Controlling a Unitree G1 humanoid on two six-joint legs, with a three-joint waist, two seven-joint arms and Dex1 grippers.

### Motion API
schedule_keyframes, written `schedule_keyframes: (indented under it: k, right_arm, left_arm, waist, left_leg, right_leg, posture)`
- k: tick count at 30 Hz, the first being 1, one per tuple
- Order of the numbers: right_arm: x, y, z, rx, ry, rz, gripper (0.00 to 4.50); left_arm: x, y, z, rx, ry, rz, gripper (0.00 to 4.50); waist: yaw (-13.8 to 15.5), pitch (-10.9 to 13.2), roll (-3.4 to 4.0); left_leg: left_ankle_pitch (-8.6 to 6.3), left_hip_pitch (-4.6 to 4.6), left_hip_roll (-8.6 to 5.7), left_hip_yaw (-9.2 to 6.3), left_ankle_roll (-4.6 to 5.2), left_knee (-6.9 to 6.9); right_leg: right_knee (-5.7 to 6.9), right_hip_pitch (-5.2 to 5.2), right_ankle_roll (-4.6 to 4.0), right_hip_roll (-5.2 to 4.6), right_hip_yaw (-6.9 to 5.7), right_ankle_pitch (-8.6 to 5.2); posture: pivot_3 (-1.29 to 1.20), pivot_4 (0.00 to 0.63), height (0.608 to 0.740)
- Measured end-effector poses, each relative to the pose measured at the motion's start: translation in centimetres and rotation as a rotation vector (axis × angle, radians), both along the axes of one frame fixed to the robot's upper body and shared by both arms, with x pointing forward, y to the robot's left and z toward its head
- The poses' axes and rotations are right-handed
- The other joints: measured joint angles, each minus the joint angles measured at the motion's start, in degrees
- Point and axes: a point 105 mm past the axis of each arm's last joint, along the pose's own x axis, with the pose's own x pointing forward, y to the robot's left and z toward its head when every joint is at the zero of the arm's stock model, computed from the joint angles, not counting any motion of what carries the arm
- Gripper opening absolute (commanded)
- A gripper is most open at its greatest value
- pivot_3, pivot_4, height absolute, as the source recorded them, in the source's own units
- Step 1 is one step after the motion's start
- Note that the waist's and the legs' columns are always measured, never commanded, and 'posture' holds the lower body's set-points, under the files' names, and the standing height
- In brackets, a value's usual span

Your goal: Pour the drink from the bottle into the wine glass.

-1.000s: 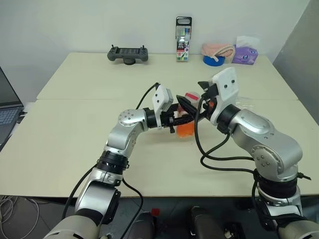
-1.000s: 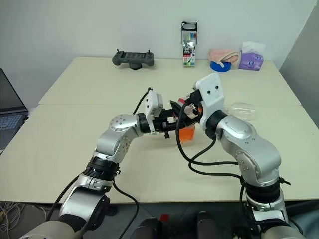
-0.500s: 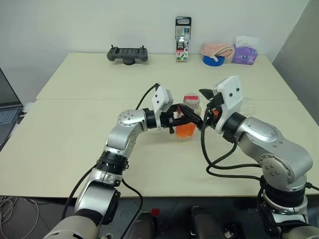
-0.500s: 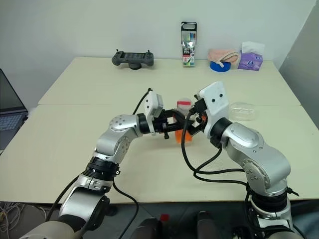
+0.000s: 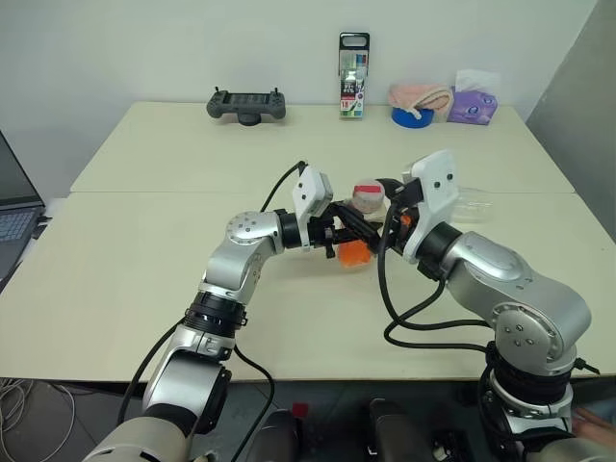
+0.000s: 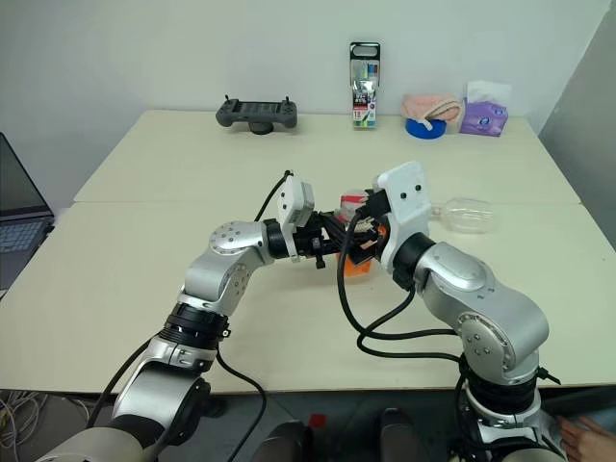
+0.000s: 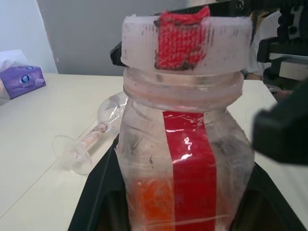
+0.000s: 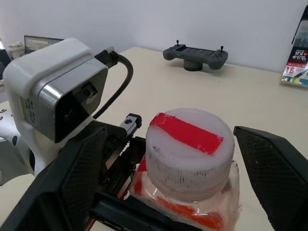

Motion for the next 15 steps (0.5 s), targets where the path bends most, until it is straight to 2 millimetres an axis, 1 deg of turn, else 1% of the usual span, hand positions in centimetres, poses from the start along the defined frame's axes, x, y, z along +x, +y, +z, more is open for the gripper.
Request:
schedule_keyframes:
  k: [10,14,15]
  right_arm:
    - [0.0,-0.2,1.2,0.029,-0.013,-0.065,4.50]
    - [0.0,-0.3,1.1,0.032,0.001,-0.093,4.50]
    - [0.1,-0.3,1.0,0.032,0.005,-0.096,4.32]
  left_arm:
    - [0.0,0.0,0.0,0.000,0.000,0.000,1.69]
    - [0.0,0.0,0.0,0.001,0.000,0.000,1.69]
    - [0.0,0.0,0.0,0.001,0.000,0.000,1.69]
  waist:
    - [0.0,0.0,0.01]
    - [0.0,0.0,0.01]
    - [0.0,0.0,0.01]
  left_leg:
    - [0.00,0.00,0.00,-0.02,0.00,0.00]
    - [0.00,0.00,0.00,-0.01,0.00,-0.01]
    - [0.00,0.00,0.00,-0.02,0.00,-0.01]
  right_leg:
    - [0.01,0.00,0.00,0.00,-0.01,0.00]
    - [0.01,-0.01,0.00,0.00,0.00,0.00]
    - [0.01,-0.01,0.00,0.00,-0.01,0.00]
  posture:
    - [0.00,0.150,0.740]
    - [0.00,0.150,0.740]
    - [0.00,0.150,0.740]
